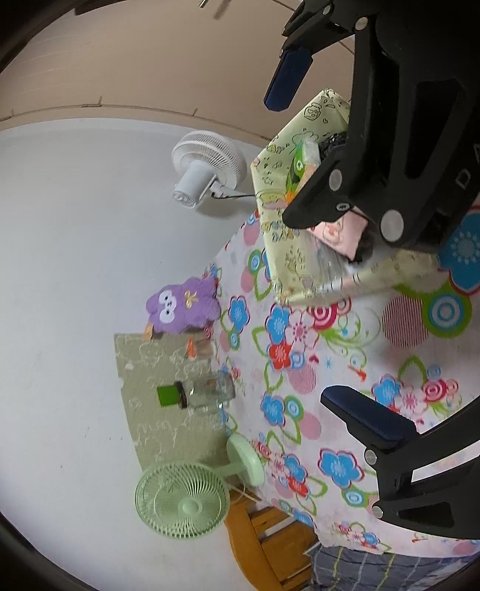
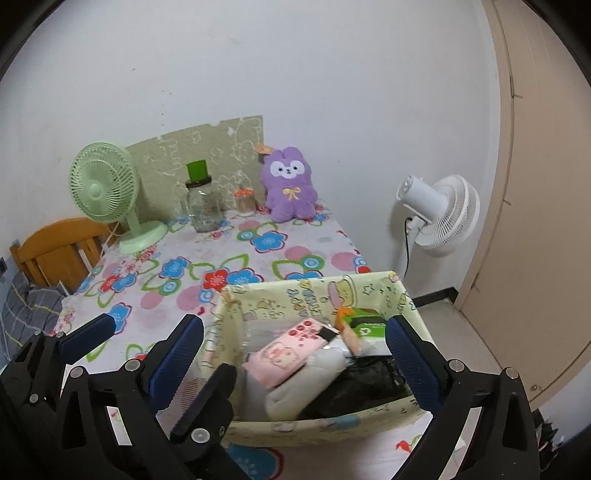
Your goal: Organize soft objects
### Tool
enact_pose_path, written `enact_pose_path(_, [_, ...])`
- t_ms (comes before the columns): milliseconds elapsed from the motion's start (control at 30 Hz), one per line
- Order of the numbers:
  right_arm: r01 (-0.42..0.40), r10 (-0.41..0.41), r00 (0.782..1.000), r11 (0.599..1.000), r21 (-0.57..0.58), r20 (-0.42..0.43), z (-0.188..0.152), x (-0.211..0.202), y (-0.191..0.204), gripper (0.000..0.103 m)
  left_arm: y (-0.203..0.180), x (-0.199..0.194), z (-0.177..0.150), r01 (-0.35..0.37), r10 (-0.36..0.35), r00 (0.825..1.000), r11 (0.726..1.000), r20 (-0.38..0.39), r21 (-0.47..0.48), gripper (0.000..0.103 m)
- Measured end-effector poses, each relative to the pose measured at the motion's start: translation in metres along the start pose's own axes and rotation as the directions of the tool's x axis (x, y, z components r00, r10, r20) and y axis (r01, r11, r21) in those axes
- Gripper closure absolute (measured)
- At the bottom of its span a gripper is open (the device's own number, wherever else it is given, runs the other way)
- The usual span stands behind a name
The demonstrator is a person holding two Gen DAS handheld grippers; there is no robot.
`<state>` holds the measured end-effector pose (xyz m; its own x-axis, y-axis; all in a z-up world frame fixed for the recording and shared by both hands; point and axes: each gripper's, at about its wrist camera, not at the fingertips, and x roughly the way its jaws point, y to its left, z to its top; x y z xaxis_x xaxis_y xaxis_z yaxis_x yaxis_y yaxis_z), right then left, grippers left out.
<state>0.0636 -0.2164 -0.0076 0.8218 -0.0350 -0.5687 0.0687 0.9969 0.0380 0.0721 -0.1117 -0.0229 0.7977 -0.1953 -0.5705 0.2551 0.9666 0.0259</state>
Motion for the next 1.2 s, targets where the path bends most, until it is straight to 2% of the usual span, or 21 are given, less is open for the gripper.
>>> enact_pose_path(367, [-0.039,0.042,0.997,0.998,-0.042,0.069,0.000,-0.032,0.042,0.002,0.047,-0.040,-0.008,-0.087,0.091,0.994,0.994,0.065,-0.065,0.000])
enact_pose_path(667, [-0.066,0.076,0.988,0.995,-0.078,0.136,-0.002,-0.064,0.066,0.000,0.076,-0.080,-0.015,-0.161,0.174,0.975,0.981,0.137,-0.107,0.000])
enact_pose_path(833, [-0.091,0.104,0.978,0.992,-0.084,0.178,-0.005,-0.082,0.071,0.000,0.091,-0.097,-0.019,-0.196,0.216,0.963,0.972,0.162,-0.133,0.000])
enact_pose_path(1200, [-0.118,0.129,0.972,0.991,-0.068,0.198,-0.014,-0.095,0.073,0.000,0.107,-0.117,-0.033,-0.234,0.266,0.947,0.955,0.180,-0.181,0.000])
